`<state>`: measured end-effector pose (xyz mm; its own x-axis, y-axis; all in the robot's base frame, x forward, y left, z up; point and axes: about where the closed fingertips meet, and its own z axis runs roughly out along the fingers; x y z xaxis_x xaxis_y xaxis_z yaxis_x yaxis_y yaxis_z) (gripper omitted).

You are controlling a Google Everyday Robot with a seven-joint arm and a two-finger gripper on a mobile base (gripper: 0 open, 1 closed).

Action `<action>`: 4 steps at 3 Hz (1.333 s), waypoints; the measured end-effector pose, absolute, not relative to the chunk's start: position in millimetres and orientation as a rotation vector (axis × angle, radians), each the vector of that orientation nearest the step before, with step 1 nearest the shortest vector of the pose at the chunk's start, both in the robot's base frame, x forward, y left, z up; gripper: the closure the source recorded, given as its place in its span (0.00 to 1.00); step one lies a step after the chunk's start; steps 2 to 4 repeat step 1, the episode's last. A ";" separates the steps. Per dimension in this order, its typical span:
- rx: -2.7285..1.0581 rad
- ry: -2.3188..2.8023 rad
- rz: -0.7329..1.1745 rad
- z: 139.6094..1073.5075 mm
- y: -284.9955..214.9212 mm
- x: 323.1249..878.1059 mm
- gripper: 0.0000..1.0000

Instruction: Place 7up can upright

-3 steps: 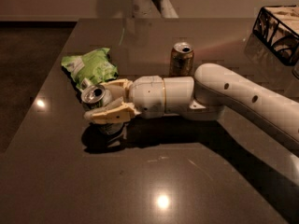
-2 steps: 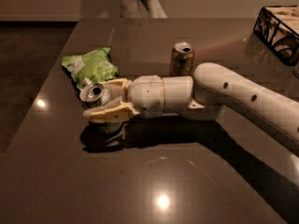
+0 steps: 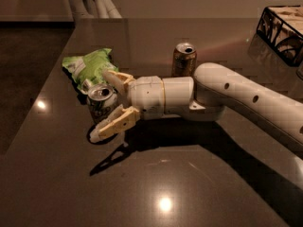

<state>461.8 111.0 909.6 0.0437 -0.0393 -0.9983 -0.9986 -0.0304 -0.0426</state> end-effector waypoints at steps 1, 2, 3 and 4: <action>-1.281 1.192 1.180 909.6 111.1 461.7 0.00; -1.281 1.192 1.180 909.6 111.1 461.7 0.00; -1.281 1.192 1.180 909.6 111.1 461.7 0.00; -1.281 1.192 1.180 909.6 111.1 461.7 0.00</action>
Offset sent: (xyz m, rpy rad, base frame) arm 0.0000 0.0000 0.0000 0.0000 0.0000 0.0000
